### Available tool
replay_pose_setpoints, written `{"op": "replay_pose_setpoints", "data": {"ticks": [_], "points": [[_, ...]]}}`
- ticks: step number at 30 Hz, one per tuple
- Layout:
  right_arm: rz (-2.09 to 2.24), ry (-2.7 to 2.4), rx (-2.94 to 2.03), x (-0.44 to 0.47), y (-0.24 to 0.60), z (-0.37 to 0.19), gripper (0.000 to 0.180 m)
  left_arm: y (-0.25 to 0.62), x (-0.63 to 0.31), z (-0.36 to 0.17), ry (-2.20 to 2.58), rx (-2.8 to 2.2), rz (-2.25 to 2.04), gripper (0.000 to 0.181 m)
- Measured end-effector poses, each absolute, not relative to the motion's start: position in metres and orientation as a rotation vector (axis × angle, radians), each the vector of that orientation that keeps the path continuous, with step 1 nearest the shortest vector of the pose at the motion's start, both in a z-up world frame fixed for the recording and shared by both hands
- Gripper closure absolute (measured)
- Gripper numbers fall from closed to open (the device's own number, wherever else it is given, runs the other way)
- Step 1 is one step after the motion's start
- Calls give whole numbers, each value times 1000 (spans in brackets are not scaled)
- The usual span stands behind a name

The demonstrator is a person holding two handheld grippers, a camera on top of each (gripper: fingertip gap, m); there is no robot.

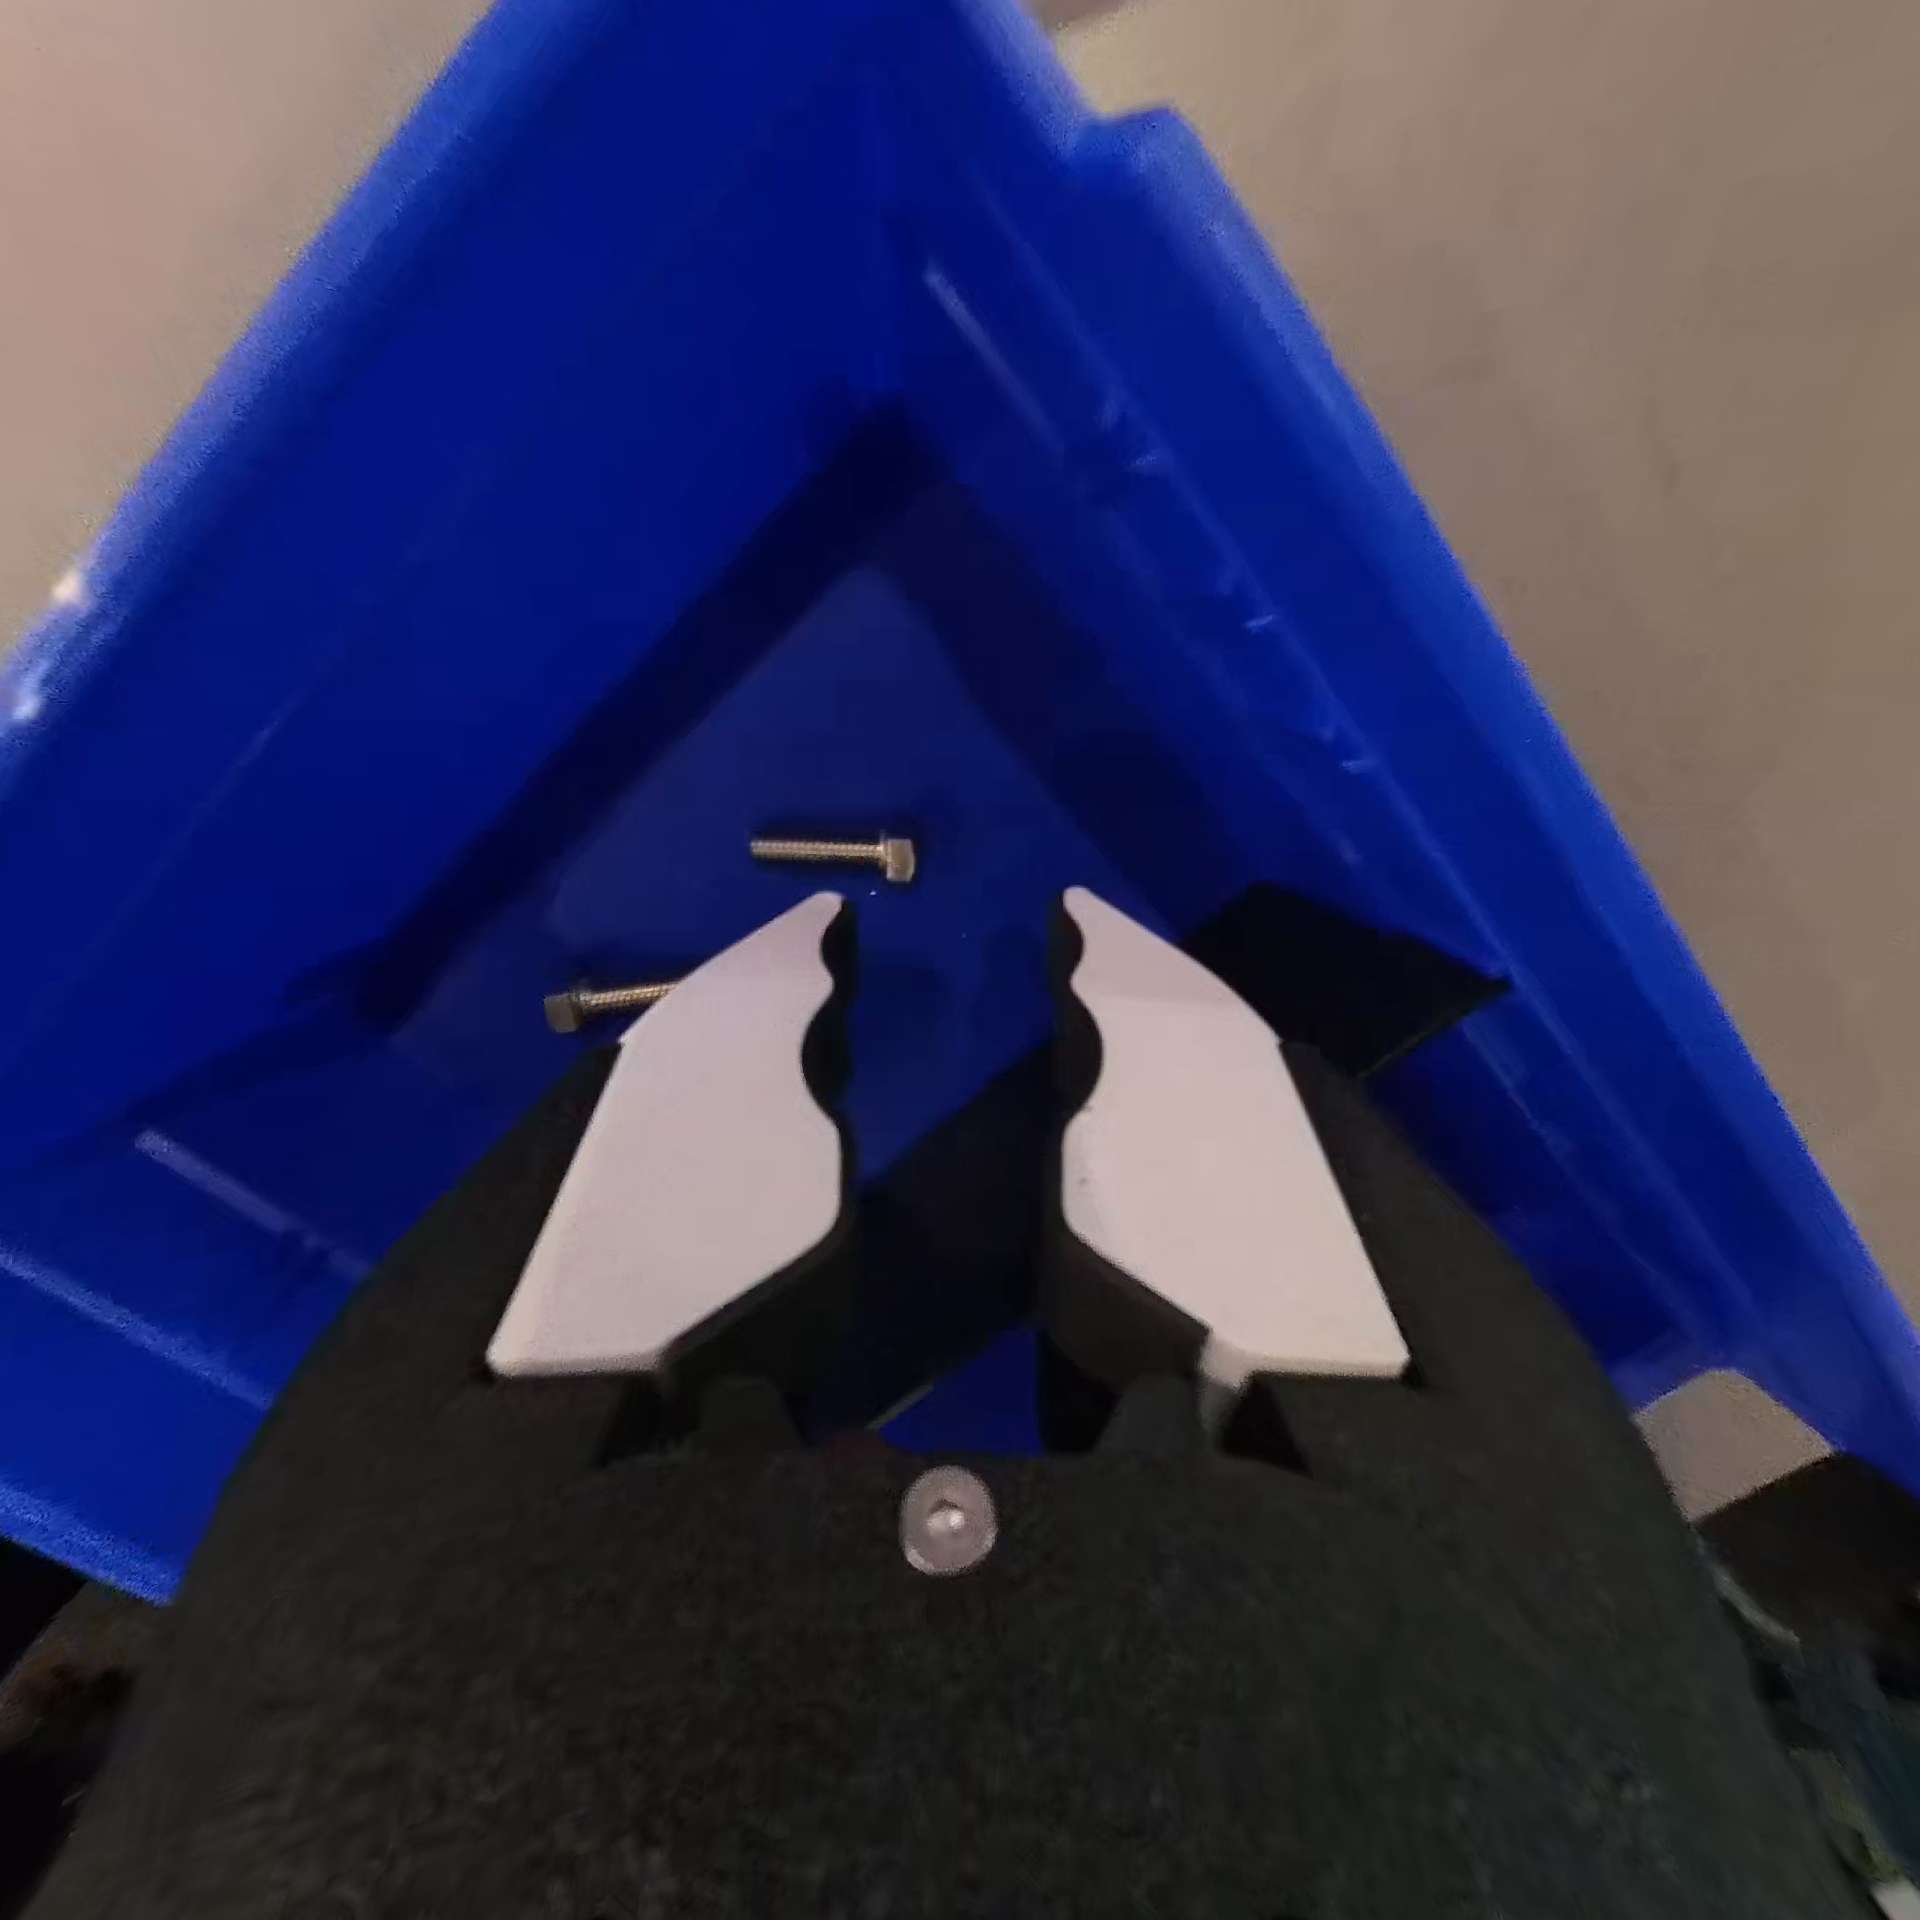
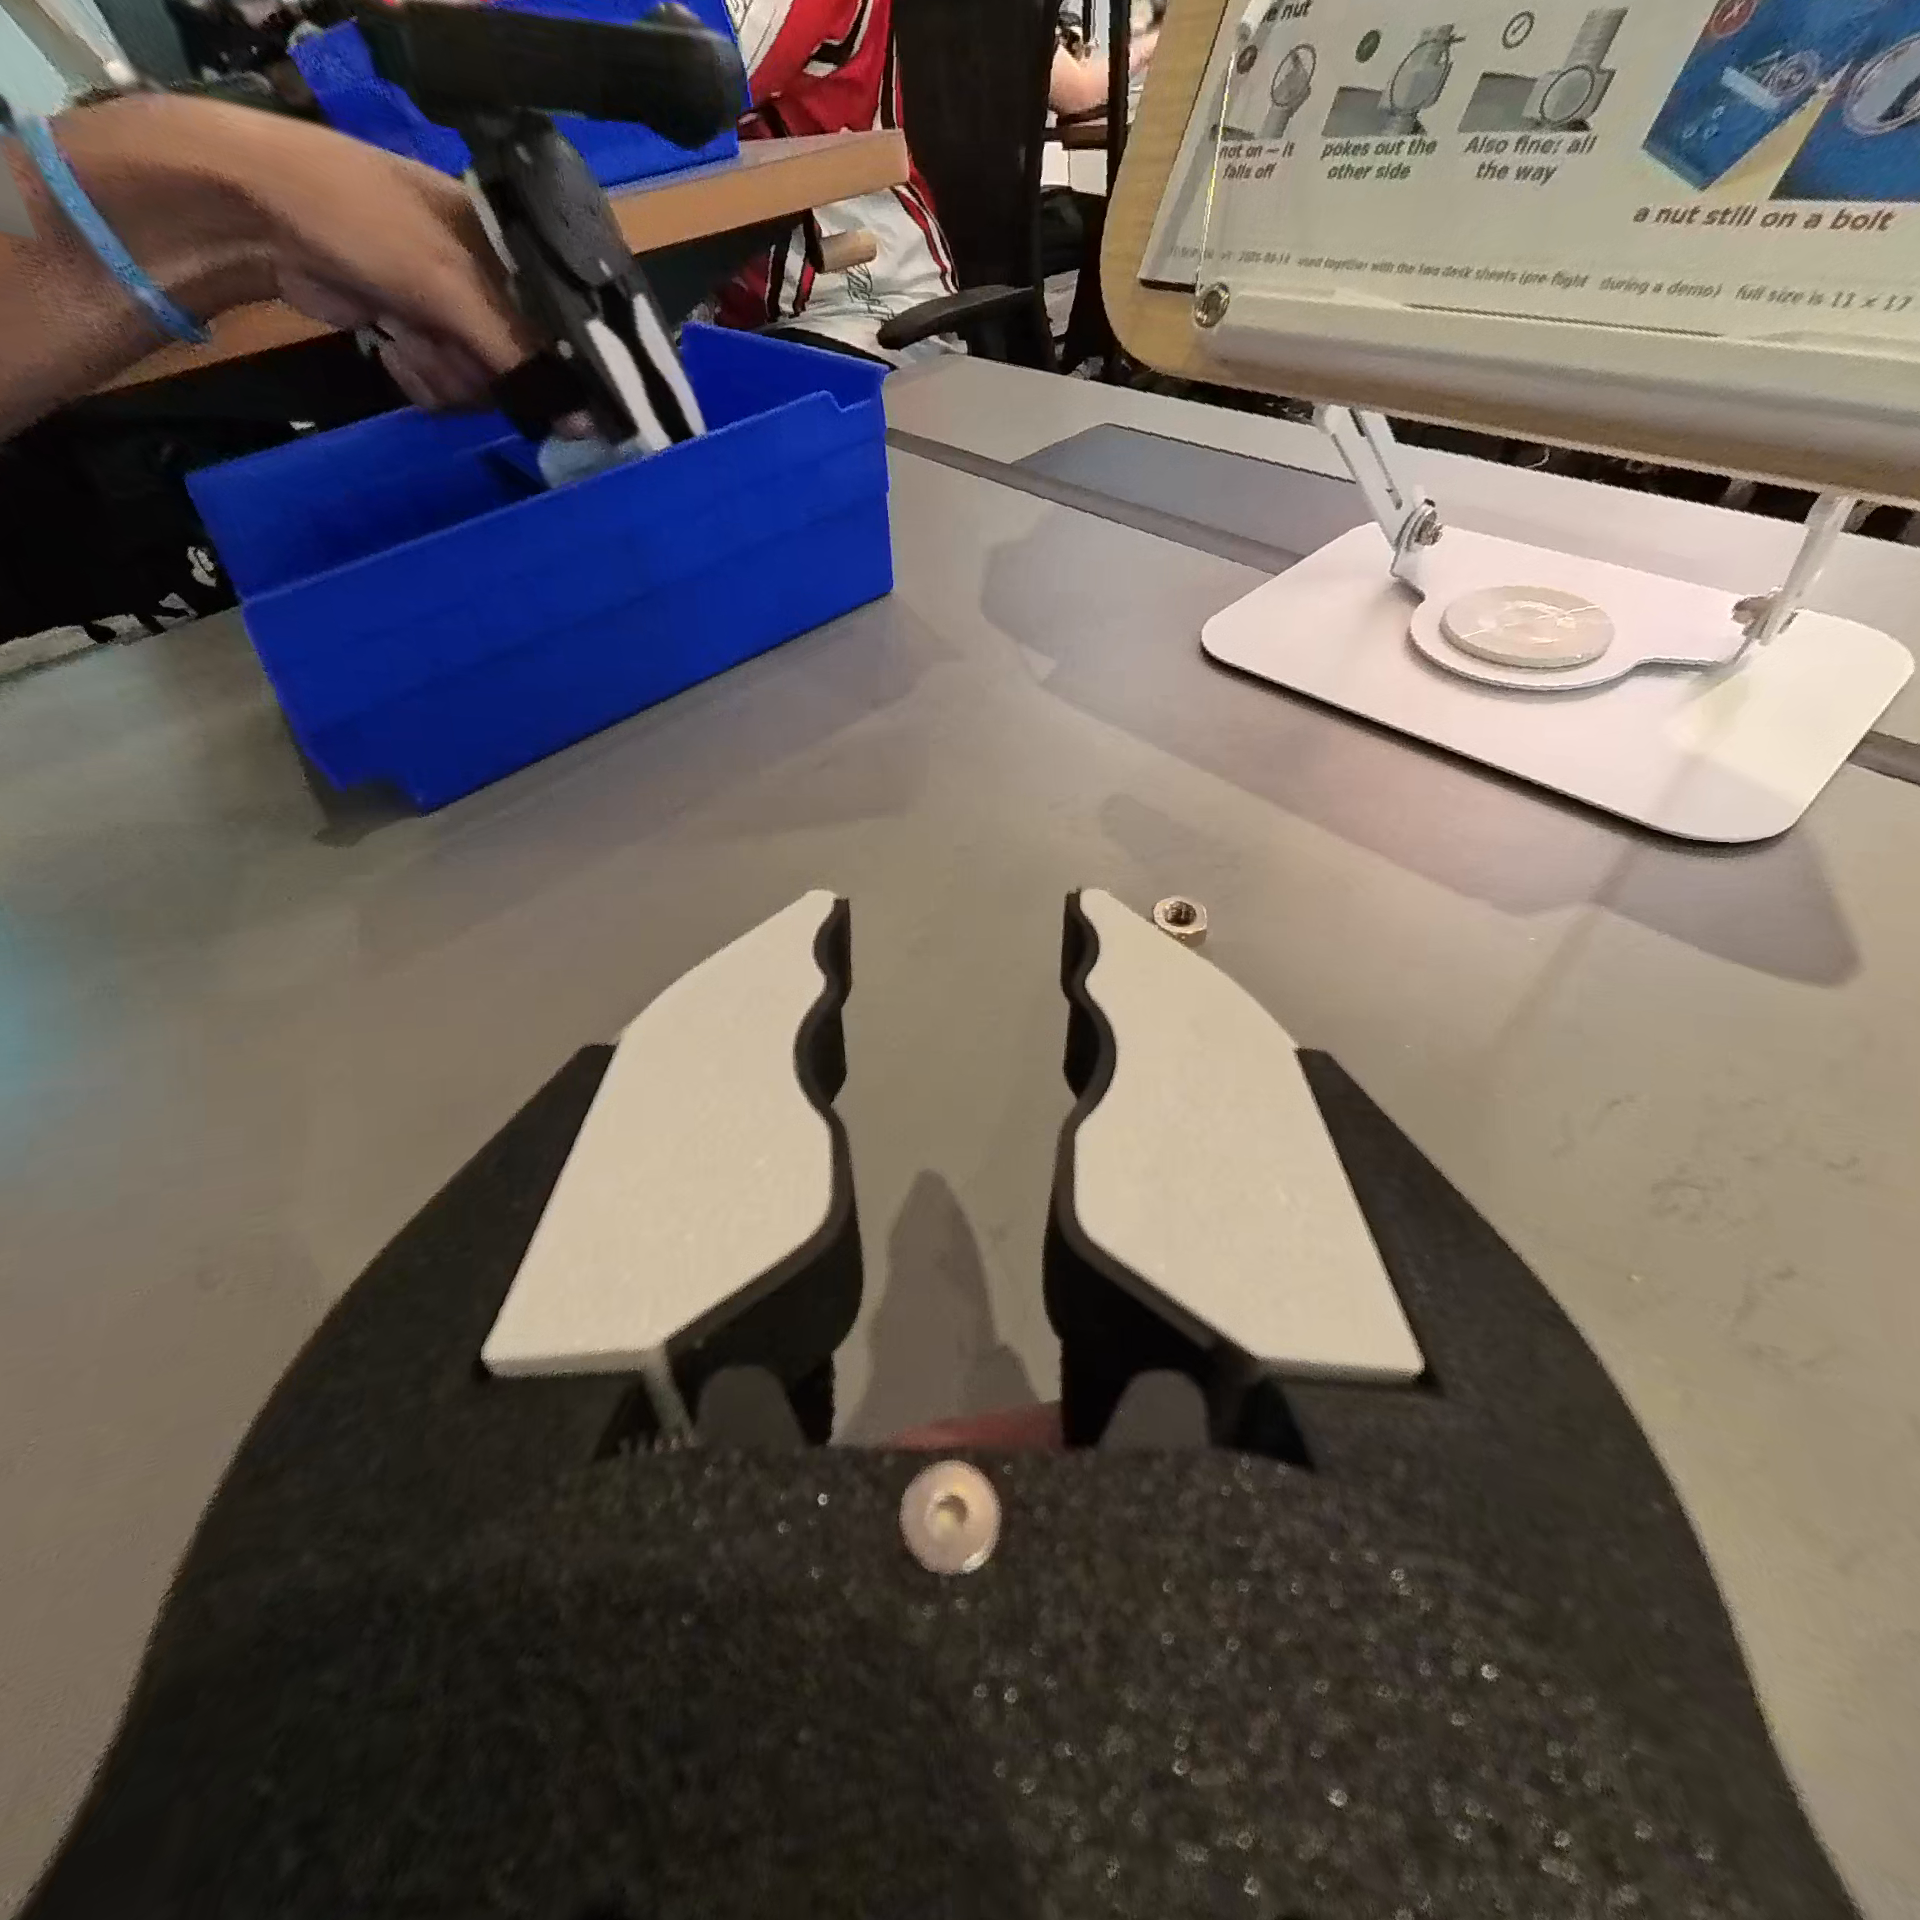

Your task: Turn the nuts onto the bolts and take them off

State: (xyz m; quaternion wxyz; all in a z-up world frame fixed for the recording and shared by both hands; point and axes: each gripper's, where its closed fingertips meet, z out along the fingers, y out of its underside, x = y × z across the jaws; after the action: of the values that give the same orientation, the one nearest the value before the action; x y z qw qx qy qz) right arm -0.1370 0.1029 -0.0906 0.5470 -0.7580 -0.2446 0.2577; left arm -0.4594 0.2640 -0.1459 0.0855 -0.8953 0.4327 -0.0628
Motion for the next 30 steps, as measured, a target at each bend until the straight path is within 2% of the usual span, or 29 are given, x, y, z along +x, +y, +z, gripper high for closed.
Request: {"op": "replay_pose_setpoints", "data": {"ticks": [11,12,13,17,19,23,30], "points": [[636,-580,-1799,-138,101,-90,142,275,-474,-177,1459,-2807,3,144],[639,-580,-1800,-138,101,-90,142,276,-474,-180,1464,-2807,7,146],[643,-579,-1802,-138,101,-90,142,275,-474,-183,1473,-2812,5,160],[643,-579,-1803,-138,101,-91,142,276,-475,-189,1545,-2753,79,173],[645,-579,-1806,-138,101,-91,142,278,-474,-187,1552,-2711,93,173],[649,-580,-1808,-139,101,-92,142,281,-468,-163,1531,-2570,50,173],[719,-559,-1807,-141,99,-91,143,239,-421,-68,1524,-2047,-86,173]]}}
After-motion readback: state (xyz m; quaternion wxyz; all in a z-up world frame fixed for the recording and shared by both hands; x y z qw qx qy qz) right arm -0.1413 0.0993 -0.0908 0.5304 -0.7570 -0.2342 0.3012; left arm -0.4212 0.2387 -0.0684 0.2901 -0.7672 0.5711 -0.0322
